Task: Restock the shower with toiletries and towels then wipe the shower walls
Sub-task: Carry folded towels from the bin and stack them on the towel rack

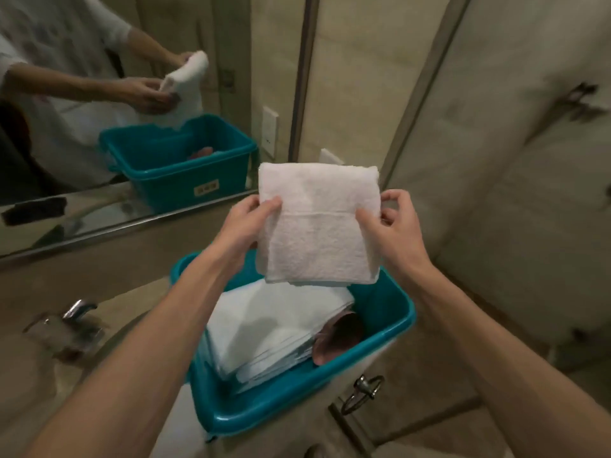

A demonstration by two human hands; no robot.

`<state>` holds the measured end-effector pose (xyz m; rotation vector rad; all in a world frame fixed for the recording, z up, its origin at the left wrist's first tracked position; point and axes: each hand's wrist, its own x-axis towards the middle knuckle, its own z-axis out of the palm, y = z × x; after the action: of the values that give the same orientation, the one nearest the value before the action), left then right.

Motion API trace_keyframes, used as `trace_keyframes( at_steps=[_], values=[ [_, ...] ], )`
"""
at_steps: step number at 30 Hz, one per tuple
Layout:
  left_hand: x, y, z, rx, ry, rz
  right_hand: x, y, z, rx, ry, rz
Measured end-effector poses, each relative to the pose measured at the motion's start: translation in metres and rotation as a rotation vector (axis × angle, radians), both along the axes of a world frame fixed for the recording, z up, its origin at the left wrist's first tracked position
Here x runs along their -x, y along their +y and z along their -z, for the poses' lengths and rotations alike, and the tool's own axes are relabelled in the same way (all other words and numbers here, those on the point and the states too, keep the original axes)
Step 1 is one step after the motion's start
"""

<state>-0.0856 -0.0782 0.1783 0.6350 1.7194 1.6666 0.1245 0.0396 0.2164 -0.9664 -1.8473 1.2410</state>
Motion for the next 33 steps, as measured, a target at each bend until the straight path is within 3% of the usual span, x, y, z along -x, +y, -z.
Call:
trace_keyframes(
  at_steps=[5,9,18,33],
  values=[
    [-0.031,0.026,-0.068,-0.121,0.103,0.130,-0.047,-0.001,-0.052,-0.128,0.096,0.142],
    [-0.076,0.047,-0.107,-0.198,0.048,0.257,-0.102,-0.012,-0.075,-0.214,0.234,0.282],
    [-0.245,0.080,-0.151,-0.351,0.108,0.627,-0.282,-0.060,-0.109,-0.372,0.336,0.624],
    [-0.530,0.045,-0.136,-0.266,0.080,1.208,-0.571,-0.206,-0.101,-0.221,0.253,0.931]
  ],
)
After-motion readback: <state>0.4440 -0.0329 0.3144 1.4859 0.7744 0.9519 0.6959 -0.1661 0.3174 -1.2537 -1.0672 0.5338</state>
